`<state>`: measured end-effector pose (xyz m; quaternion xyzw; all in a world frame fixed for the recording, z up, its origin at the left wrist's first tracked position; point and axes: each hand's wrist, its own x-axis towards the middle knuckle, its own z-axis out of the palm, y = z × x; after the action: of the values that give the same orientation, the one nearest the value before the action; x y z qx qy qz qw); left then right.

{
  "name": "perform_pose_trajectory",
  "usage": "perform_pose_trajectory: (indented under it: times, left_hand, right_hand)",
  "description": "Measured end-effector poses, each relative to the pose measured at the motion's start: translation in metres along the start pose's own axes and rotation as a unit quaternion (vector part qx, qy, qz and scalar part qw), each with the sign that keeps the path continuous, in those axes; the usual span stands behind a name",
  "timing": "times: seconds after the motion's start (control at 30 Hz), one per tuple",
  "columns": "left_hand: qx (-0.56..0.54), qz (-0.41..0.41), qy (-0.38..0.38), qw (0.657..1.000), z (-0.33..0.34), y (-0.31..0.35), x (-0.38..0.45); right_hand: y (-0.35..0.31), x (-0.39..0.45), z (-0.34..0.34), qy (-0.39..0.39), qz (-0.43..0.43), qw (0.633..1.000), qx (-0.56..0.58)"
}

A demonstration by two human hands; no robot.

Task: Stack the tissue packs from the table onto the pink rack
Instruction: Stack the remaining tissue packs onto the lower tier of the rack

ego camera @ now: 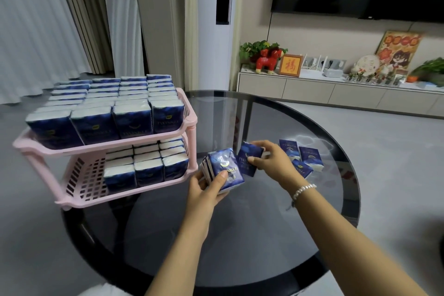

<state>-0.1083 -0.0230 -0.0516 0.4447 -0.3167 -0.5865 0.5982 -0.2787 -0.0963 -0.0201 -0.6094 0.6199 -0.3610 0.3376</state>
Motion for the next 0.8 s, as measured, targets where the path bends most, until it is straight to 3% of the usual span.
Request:
perform_pose_trajectory:
  times: [0.2,0.4,0.7,0.8]
  left_hand:
    - [0.029,0.000,0.003,1.000,-0.019,0.010,-0.022]
    - [0.079,-0.003,-0.014,0.997,-0.035,0.017,-0.041]
    - [0.109,0.003,-0.037,0.993,-0.053,0.028,-0.058]
    - [0.199,-0.010,-0.038,0.979,-0.058,0.029,-0.061]
  right_hand:
    - [-0.017,-0.050,-0.014,-0.029,-0.041,0.987,0.153]
    - [-0.035,-0.080,0.003,-0.124,-0.093,0.960,0.232]
    - [-0.043,-0.098,0.041,-0.136,-0.119,0.960,0.214]
    - [-0.044,-0.099,0.044,-0.151,-0.135,0.963,0.178]
